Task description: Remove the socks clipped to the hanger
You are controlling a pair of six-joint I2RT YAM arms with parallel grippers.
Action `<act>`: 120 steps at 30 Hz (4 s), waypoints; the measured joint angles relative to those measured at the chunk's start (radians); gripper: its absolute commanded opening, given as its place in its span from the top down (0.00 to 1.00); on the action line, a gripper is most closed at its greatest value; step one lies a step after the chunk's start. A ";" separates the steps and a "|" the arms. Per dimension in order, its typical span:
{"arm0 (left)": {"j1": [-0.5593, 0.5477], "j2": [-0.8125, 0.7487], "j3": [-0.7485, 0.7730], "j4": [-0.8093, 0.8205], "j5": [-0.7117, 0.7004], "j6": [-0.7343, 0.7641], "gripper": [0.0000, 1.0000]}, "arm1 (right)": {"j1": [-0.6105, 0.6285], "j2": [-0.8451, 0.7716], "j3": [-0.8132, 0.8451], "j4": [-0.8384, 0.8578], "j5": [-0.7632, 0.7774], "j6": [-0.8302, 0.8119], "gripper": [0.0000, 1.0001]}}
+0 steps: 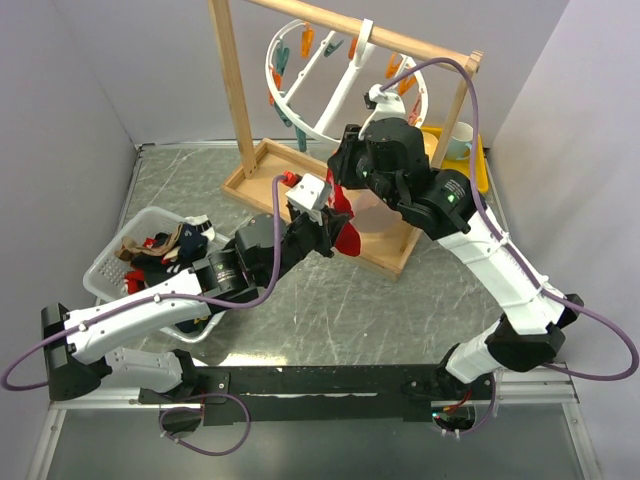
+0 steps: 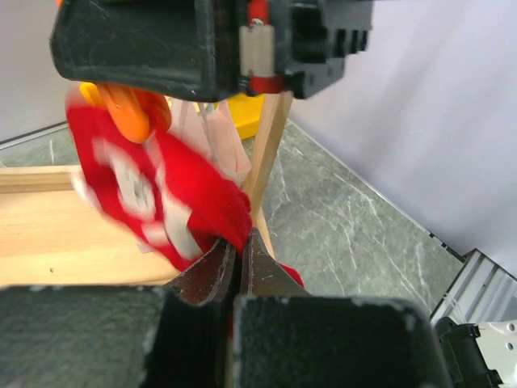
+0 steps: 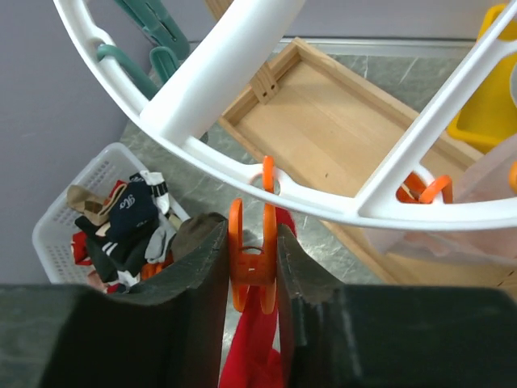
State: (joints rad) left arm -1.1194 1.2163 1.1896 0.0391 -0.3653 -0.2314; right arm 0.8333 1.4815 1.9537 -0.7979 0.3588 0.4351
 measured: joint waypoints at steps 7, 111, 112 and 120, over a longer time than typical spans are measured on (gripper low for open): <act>-0.011 -0.028 -0.024 -0.013 0.000 -0.029 0.99 | 0.000 -0.025 -0.032 0.029 0.002 -0.008 0.74; 0.771 -0.692 -0.600 -0.369 0.436 -0.466 0.01 | -0.020 -1.114 -1.426 0.352 -0.174 0.062 0.00; 0.768 -0.704 -0.615 -0.359 0.440 -0.465 0.01 | -0.020 -1.130 -1.445 0.355 -0.162 0.062 0.00; 0.764 -0.774 -0.644 -0.305 0.438 -0.460 0.01 | -0.020 -1.188 -1.485 0.357 -0.084 0.042 0.00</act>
State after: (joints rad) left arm -0.3553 0.4419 0.5457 -0.2657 0.0731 -0.6914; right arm 0.8131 0.2935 0.4686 -0.4412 0.2752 0.4774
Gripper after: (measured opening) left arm 0.994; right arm 0.998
